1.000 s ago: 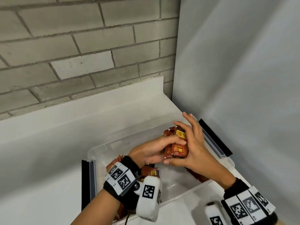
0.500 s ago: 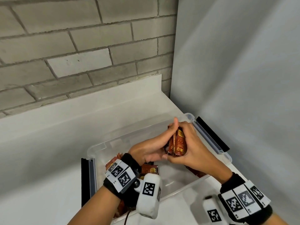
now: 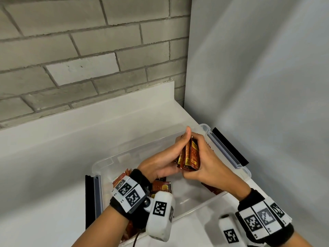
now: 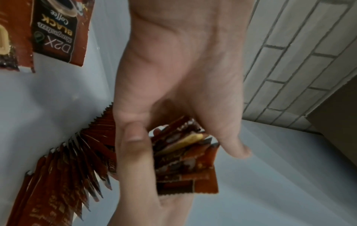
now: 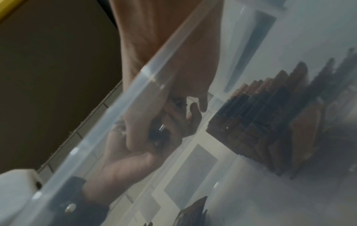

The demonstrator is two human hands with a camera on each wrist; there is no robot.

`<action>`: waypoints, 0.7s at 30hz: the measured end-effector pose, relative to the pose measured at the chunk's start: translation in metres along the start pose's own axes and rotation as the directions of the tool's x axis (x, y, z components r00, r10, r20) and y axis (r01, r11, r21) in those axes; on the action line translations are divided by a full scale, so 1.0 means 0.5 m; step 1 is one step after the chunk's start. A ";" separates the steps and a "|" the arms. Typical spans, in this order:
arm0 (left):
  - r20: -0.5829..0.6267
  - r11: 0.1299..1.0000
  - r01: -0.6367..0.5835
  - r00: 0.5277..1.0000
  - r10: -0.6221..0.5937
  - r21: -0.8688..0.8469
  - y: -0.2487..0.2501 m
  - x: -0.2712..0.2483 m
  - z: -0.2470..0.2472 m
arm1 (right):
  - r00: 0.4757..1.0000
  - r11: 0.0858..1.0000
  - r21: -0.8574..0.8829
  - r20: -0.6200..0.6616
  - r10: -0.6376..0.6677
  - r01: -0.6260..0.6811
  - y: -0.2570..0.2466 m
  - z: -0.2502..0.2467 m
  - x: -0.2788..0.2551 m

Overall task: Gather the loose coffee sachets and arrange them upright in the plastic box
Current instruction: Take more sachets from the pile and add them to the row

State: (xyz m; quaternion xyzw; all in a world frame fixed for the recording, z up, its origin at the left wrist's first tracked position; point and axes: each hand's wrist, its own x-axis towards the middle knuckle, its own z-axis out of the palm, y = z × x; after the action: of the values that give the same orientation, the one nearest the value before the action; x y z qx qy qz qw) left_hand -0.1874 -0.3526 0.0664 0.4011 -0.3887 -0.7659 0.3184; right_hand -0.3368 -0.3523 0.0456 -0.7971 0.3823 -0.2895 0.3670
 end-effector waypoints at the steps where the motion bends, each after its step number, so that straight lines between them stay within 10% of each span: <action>1: 0.005 1.000 0.001 1.000 -0.001 -0.004 0.000 0.000 0.000 | 1.000 1.000 0.013 -0.014 0.002 -0.002 -0.001 -0.001 0.000; 14: -0.039 0.997 -0.077 0.996 0.077 -0.005 -0.002 0.007 -0.009 | 0.999 0.999 -0.031 -0.011 -0.037 0.037 0.000 0.002 0.002; 21: -0.071 0.995 -0.076 0.995 0.071 -0.063 0.010 -0.002 -0.046 | 0.970 0.998 0.047 -0.241 -0.026 0.039 -0.025 -0.129 -0.022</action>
State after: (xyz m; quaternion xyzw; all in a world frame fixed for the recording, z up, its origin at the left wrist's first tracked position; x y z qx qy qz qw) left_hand -0.1660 -0.3619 0.0626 0.4019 -0.3667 -0.7518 0.3725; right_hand -0.3856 -0.3613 0.0898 -0.7527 0.4031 -0.3995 0.3336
